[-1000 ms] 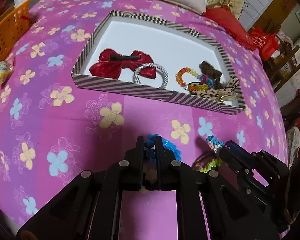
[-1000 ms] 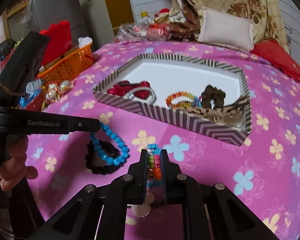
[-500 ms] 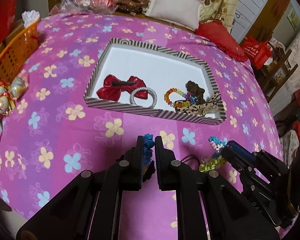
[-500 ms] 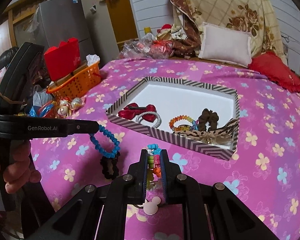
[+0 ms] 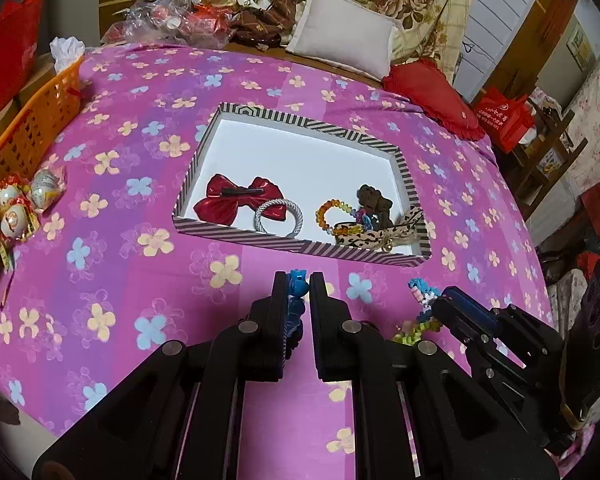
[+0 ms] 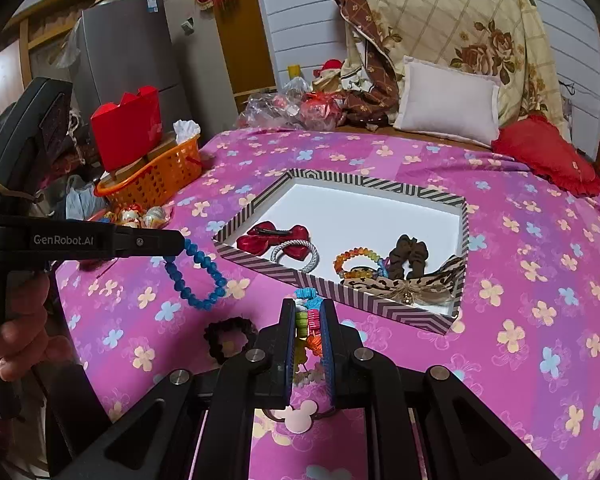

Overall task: Organize jewelry
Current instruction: 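Lift both bracelets and carry them over the white tray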

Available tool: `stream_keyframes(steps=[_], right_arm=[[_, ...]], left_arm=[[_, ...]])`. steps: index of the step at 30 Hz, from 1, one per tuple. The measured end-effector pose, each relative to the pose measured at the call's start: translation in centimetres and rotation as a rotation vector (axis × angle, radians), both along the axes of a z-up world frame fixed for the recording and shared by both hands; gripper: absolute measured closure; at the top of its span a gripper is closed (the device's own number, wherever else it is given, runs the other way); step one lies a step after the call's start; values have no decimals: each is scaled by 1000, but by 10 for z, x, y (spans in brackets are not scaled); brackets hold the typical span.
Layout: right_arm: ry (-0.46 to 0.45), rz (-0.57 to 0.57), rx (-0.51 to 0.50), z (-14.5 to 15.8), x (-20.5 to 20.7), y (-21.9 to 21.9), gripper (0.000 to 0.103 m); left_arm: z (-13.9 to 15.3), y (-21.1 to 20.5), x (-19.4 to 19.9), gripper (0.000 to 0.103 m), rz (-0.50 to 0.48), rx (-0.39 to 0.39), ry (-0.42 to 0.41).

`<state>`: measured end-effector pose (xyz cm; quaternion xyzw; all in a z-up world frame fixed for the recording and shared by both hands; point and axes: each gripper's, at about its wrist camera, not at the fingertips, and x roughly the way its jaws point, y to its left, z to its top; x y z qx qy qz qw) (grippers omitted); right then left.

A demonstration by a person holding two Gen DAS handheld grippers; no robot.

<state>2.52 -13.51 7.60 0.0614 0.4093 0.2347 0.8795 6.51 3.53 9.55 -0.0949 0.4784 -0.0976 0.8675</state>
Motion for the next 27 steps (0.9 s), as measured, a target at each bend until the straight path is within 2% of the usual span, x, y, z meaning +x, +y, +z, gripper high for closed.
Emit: stream_keyframes(steps=[10,27], right_arm=[[3,0,-4,0,5,-2,92],[11,-3,-23,-6,32,-6,92]], left_arm=[[1,-6,3,94,6,54,-15],[-13,-16,27,94,16,107,0]])
